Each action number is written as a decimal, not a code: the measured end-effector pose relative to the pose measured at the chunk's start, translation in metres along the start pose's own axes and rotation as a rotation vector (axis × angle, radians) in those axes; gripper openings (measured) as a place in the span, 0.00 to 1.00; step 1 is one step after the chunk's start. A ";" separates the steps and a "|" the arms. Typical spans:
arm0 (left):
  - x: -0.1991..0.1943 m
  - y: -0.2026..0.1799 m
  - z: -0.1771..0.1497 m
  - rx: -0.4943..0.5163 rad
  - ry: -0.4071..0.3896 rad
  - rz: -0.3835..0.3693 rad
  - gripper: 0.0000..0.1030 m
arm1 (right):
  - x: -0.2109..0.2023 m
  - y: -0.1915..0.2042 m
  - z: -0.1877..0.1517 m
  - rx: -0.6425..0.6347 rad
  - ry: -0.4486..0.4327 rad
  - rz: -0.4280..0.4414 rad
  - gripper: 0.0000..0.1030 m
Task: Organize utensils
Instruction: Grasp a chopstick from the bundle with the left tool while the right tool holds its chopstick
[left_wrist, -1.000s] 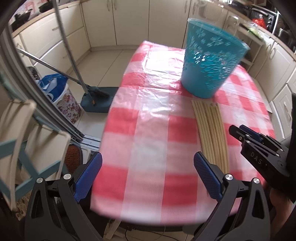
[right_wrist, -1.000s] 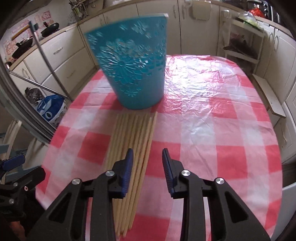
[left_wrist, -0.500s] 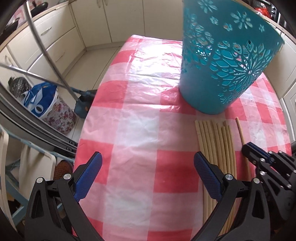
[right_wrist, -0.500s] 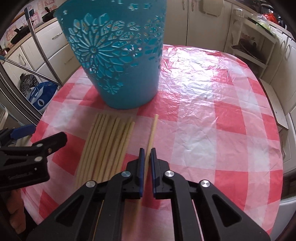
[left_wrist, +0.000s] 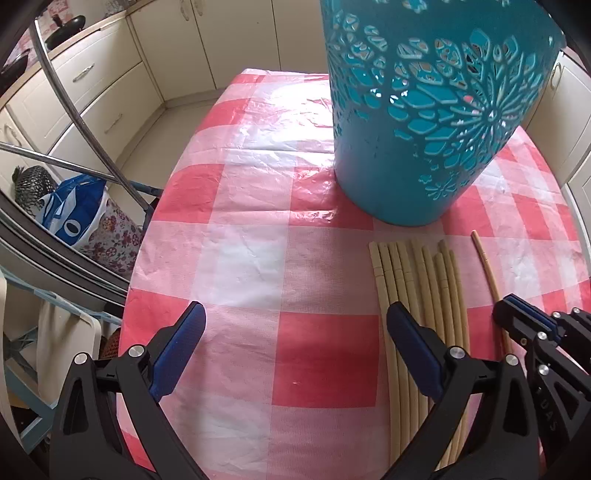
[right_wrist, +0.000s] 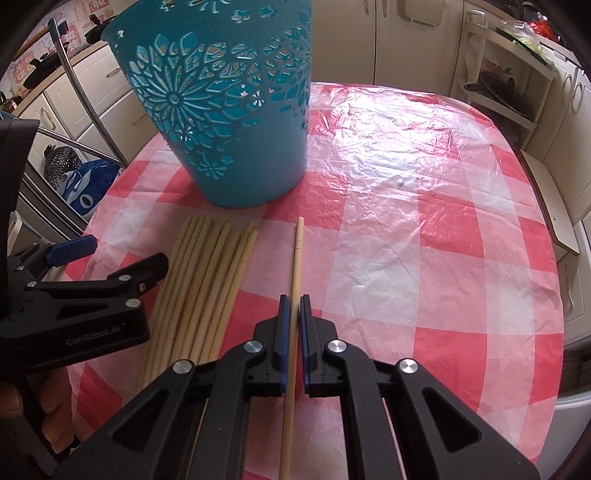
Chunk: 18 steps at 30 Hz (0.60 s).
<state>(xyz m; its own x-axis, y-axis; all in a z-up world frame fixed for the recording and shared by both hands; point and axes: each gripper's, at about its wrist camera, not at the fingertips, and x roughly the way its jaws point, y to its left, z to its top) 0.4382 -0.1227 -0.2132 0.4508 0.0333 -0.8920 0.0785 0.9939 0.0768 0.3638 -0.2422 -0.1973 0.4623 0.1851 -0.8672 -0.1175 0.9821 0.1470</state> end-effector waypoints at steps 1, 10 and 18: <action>0.000 0.000 0.000 -0.004 -0.003 -0.002 0.92 | 0.000 0.001 0.000 -0.001 0.000 0.000 0.06; 0.007 -0.003 0.000 -0.001 0.012 -0.005 0.91 | 0.001 -0.002 0.000 -0.007 0.002 0.009 0.06; 0.005 -0.004 0.003 0.023 -0.001 -0.042 0.82 | 0.002 0.001 0.002 -0.011 0.004 0.009 0.06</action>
<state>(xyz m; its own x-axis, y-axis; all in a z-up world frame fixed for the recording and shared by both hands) 0.4429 -0.1272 -0.2166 0.4475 -0.0082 -0.8942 0.1179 0.9918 0.0499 0.3667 -0.2412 -0.1982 0.4576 0.1935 -0.8678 -0.1312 0.9800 0.1493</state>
